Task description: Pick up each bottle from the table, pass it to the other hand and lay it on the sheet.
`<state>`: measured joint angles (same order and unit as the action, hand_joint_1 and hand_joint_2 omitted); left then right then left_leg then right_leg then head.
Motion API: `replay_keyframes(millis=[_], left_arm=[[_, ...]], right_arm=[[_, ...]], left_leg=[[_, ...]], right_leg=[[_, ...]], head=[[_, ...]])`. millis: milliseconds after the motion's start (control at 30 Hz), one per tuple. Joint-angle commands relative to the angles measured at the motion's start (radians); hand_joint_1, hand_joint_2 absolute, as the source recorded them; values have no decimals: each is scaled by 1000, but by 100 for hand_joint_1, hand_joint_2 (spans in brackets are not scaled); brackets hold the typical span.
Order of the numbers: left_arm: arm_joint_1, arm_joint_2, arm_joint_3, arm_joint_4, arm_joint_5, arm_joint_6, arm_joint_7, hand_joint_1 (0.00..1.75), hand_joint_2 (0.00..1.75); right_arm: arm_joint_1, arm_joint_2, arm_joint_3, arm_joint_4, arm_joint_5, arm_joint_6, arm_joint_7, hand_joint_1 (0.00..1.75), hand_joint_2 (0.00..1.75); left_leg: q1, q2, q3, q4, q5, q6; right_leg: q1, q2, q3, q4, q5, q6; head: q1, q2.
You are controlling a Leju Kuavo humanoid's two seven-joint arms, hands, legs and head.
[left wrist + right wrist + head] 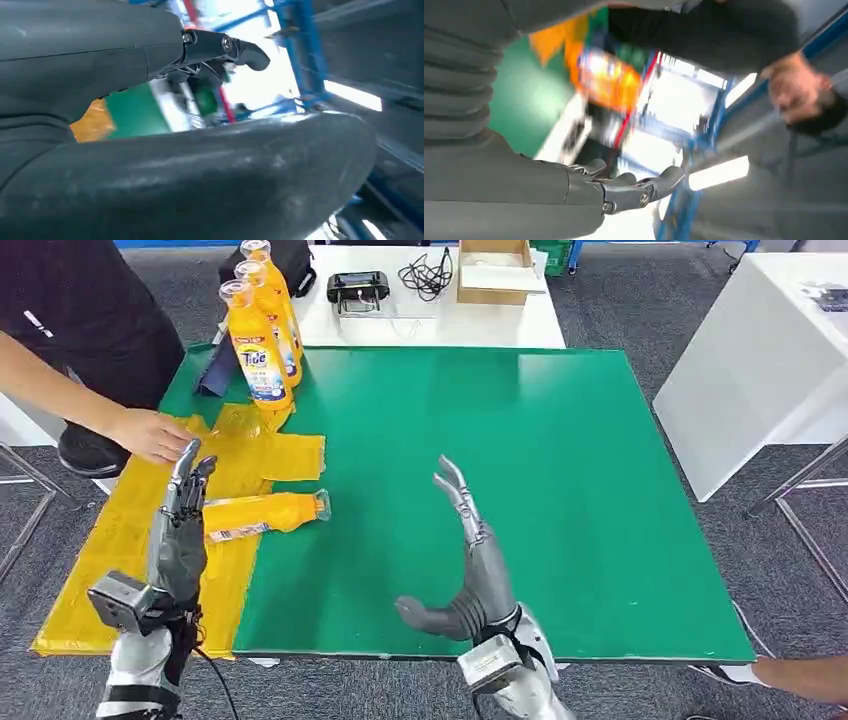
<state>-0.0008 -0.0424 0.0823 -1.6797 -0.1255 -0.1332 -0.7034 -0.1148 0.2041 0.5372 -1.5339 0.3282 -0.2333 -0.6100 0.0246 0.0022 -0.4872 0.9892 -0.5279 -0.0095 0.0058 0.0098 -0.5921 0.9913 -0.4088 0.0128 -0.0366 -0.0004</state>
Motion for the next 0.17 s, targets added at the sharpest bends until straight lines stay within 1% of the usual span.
replay_keyframes(millis=[33, 67, 133, 167], left_arm=[[120, -85, -313, -190, 8, 119, 5, 0, 0], [120, -85, -313, -190, 8, 119, 5, 0, 0], [120, -85, -313, -190, 8, 119, 5, 0, 0], [132, -62, -336, -259, -40, 234, 5, 0, 0]], right_arm=[[110, -31, -97, -184, 64, -133, -34, 0, 0], [110, -31, -97, -184, 64, -133, -34, 0, 0], [110, -31, -97, -184, 64, -133, -34, 0, 0], [143, -36, -64, -219, 86, -87, -27, 0, 0]], left_leg=[[-1, -4, 1, 0, 0, 2], [-1, -7, 1, 0, -1, 3], [-1, -3, -1, 0, -1, 2], [-2, -4, 1, -2, -1, 3]], right_leg=[[-1, -4, 2, -1, -1, 1], [-1, -8, 3, -1, -3, 2], [0, -3, 0, -1, -1, 1], [-1, -4, 2, -1, -2, 2]], head=[[0, 0], [0, 0], [0, 0], [0, 0]])
